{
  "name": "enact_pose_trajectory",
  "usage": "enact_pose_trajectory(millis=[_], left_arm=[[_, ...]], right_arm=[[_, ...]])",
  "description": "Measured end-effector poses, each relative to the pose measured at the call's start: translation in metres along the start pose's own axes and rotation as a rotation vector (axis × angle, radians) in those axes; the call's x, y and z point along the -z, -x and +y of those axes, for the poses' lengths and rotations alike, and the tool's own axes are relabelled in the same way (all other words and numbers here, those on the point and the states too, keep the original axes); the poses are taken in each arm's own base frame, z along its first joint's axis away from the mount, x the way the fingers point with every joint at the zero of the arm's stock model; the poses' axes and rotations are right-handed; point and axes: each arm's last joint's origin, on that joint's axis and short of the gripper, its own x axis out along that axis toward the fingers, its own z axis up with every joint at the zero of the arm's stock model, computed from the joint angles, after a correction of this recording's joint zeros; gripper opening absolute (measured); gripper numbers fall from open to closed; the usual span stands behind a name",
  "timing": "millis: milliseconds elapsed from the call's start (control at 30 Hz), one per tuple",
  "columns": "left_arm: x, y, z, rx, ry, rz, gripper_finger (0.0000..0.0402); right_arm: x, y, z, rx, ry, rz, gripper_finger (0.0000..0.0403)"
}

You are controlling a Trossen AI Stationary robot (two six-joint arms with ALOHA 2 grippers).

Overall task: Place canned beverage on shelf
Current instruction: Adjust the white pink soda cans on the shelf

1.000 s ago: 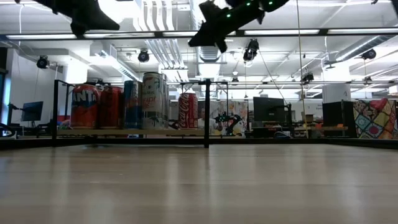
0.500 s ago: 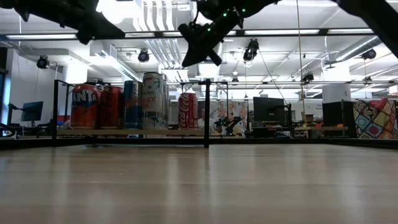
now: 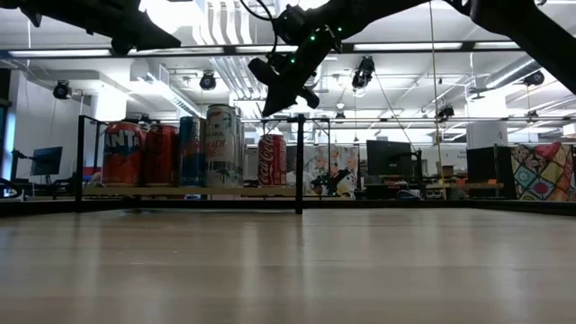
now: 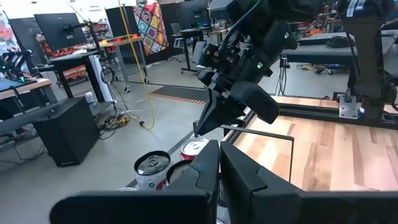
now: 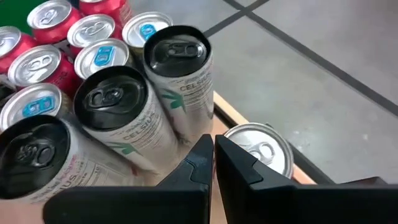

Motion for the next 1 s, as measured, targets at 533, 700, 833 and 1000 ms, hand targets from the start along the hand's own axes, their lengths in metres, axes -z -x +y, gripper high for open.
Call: enact_pose_trajectory(millis=[533,700,833,1000], left_arm=[[0.004,-0.011,0.000,0.005,-0.007,0.028,0.0000],[0.012,-0.025,-0.001,0.017,-0.033,0.098,0.0000],[0.023,-0.041,-0.002,0.034,-0.053,0.180,0.0000],[0.038,-0.059,-0.004,0.055,-0.083,0.272,0.0000]], right_arm=[[0.006,-0.006,0.005,0.008,0.052,0.018,0.0009],[0.006,-0.007,0.004,0.009,0.071,0.019,0.0009],[0.004,-0.002,0.004,0.008,0.087,0.017,0.0009],[0.004,0.001,0.005,0.009,0.109,0.027,0.0009]])
